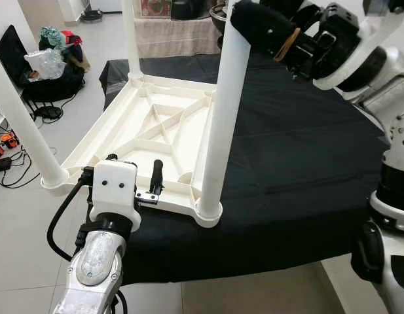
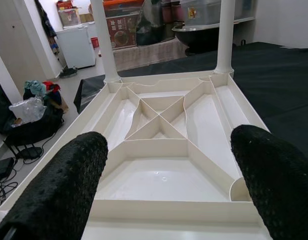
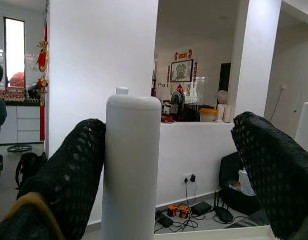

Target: Building children table

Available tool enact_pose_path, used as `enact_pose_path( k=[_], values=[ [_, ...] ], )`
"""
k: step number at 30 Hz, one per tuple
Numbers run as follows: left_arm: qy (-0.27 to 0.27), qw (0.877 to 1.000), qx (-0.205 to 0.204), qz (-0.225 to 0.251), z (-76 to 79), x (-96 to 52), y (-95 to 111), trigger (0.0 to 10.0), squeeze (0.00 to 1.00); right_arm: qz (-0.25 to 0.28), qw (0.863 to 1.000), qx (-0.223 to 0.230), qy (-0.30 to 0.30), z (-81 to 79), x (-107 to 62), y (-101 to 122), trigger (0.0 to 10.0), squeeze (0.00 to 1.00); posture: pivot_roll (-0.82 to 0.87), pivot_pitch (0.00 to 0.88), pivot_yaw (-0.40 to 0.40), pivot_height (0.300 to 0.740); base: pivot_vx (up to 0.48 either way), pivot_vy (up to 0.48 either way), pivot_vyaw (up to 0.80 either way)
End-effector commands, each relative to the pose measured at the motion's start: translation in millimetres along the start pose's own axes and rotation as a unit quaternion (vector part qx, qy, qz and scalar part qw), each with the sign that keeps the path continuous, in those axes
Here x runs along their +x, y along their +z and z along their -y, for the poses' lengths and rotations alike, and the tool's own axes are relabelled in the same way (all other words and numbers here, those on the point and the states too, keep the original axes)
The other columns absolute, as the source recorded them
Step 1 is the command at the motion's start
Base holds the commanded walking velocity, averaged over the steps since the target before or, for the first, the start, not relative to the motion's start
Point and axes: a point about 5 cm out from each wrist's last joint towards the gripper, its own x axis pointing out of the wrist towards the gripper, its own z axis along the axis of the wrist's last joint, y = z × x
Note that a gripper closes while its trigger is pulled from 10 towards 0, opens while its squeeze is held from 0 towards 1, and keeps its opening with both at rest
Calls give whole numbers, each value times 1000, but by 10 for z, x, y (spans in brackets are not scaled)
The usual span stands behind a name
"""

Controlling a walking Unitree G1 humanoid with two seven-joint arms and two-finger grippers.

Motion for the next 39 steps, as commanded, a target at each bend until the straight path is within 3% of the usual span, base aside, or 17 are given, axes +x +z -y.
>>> enact_pose_path(
  k=[1,12,13,16,17,20,29,33,35,38,39],
  values=[
    [5,1000,2,-2,-7,-14,1,10000,0,-1,1000,5,25,-70,73,15,10000,0,31,80,-50,740,0,0,0],
    [5,1000,0,-1,12,-17,1,10000,0,-11,998,32,62,-182,207,-66,10000,0,30,69,-58,740,0,0,0],
    [5,1000,-1,-1,13,-18,1,10000,0,-16,998,34,54,-166,239,-93,9137,0,30,67,-62,740,0,0,0],
    [5,1000,-1,-1,13,-19,1,10000,0,-20,998,35,49,-154,262,-113,9137,0,30,67,-62,740,0,0,0],
    [6,1000,-1,-1,15,-19,2,10000,0,-26,998,31,42,-138,292,-136,0,0,29,68,-63,740,0,0,0],
    [7,1000,-2,1,16,-16,13,10000,0,-37,999,14,-1,-48,350,-183,0,0,31,71,-67,740,0,0,0],
    [8,1000,-2,2,15,-14,23,10000,0,-46,998,-1,-43,69,350,-218,0,0,27,78,-67,740,0,0,0],
    [7,1000,-3,3,21,-7,26,10000,0,-48,990,3,-130,372,217,-285,0,0,27,80,-66,740,0,0,0],
    [9,1000,-3,4,19,-5,29,10000,0,-44,976,25,-211,607,66,-359,0,0,27,80,-66,740,0,0,0],
    [9,1000,-3,4,19,-4,30,10000,0,-49,969,28,-241,683,5,-403,0,0,27,80,-66,740,0,0,0],
    [9,1000,-2,4,18,-3,32,10000,0,-58,960,29,-271,755,-55,-455,0,0,27,80,-66,740,0,0,0]
  ],
)
